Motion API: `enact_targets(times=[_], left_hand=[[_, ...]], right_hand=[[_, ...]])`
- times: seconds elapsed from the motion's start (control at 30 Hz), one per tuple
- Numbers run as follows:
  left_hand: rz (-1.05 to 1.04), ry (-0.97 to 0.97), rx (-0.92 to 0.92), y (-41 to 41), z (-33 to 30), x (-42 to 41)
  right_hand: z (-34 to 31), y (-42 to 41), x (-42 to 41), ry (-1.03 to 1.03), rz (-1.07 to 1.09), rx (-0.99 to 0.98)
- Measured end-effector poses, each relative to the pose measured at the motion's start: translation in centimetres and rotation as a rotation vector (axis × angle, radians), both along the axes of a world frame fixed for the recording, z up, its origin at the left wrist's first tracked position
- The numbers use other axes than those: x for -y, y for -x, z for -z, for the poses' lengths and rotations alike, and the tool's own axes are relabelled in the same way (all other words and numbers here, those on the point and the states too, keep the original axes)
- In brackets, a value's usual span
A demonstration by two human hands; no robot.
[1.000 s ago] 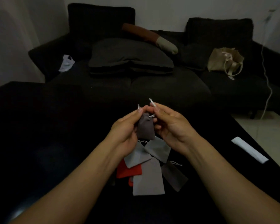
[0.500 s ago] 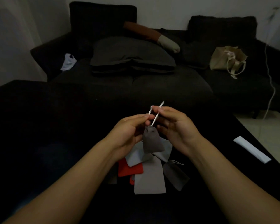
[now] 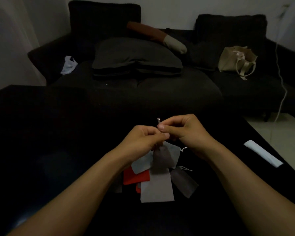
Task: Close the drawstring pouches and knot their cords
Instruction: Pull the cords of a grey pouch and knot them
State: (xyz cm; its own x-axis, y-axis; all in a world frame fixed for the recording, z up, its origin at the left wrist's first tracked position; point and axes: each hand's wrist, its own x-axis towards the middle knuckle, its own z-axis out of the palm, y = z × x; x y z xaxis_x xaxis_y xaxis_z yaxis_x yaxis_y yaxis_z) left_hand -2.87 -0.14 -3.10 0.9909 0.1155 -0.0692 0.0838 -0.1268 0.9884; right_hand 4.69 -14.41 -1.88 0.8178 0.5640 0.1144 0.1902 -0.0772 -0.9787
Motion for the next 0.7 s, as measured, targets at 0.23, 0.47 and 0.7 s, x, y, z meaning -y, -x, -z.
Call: enact_targets(times=[0.23, 0.47, 0.7], left_hand=[[-0.098, 0.076, 0.021, -0.1, 0.4, 0.2], [-0.170, 0.417, -0.094, -0.1, 0.1, -0.2], [-0.182, 0.584, -0.110, -0.1, 0.1, -0.2]], right_hand=[[-0.6, -0.1, 0.1, -0.175, 0.069, -0.284], [-1.0, 0.2, 0.1, -0.220, 0.047, -0.326], [-0.9, 0.4, 0.1, -0.082, 0.074, -0.085]])
